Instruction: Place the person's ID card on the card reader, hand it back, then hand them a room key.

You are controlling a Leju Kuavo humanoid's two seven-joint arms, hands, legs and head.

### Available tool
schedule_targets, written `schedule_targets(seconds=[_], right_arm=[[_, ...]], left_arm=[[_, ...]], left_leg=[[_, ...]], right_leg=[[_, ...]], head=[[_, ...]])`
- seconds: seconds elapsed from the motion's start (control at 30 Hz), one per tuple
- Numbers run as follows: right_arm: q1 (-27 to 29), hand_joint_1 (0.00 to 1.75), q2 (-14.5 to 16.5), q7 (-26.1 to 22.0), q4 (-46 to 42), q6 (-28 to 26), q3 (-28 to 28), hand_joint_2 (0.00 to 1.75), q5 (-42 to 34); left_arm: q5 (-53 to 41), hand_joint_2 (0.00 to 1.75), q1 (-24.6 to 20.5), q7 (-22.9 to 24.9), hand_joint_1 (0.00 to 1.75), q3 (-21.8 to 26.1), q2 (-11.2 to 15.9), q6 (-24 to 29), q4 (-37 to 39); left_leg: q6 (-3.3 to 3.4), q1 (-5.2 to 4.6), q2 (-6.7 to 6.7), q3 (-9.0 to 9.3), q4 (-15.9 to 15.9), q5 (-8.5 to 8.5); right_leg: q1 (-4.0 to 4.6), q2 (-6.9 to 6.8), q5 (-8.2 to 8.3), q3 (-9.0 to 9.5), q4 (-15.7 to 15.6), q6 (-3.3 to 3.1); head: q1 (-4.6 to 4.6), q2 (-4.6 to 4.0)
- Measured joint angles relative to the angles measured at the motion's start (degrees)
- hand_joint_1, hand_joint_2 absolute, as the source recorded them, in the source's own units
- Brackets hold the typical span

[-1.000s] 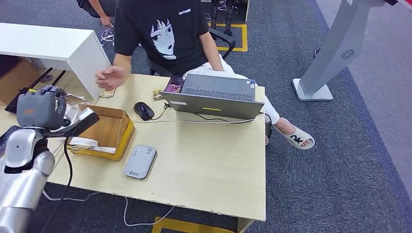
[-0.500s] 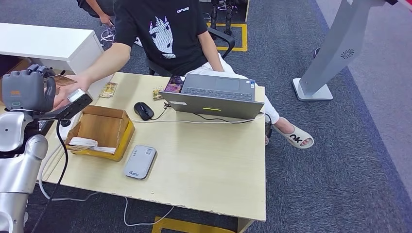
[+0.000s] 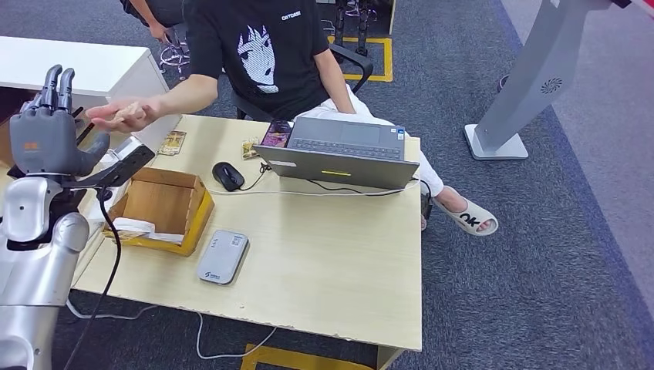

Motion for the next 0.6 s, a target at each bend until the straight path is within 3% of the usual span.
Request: schedule_targets(seconds=[0.2, 0.33, 0.47, 0.6], right_arm=[[-0.03, 0.00, 0.00, 0.31, 0.00, -0.01, -0.04, 1.75, -0.66], [-0.01, 0.00, 0.00, 0.18, 0.01, -0.09, -0.48, 1.75, -1.62], [0.07, 0.00, 0.01, 0.51, 0.02, -0.37, -1.29, 1.75, -2.60], [0.37, 0.00, 0.16, 1.14, 0.02, -0.91, -2.39, 1.75, -3.49]], left_arm=[[3.10, 1.75, -0.05, 0.43, 0.00, -0.01, -0.96, -0.94, -1.79], [6.06, 1.75, 3.48, -0.33, 0.00, 0.12, -0.85, -1.24, -5.63], [9.91, 1.75, 12.80, -3.66, 0.00, 1.29, -0.83, 0.74, -12.84], [12.60, 1.75, 29.65, -10.52, 0.00, 4.63, -4.24, 7.06, -24.31]], left_leg=[[0.00, 0.00, 0.01, -0.03, 0.00, 0.00], [-0.01, 0.00, 0.08, -0.06, -0.01, -0.02], [0.00, -0.03, 0.22, -0.12, -0.02, -0.08], [0.06, -0.14, 0.68, -0.05, -0.05, -0.38]], right_leg=[[0.00, 0.00, 0.01, 0.01, 0.01, -0.01], [0.00, 0.05, 0.00, 0.00, 0.01, -0.01], [-0.02, 0.19, -0.03, -0.07, 0.00, 0.00], [-0.12, 0.61, -0.14, -0.17, -0.02, 0.05]], head=[[0.00, 0.01], [-0.01, 0.00], [-0.04, 0.01], [-0.13, 0.00]])
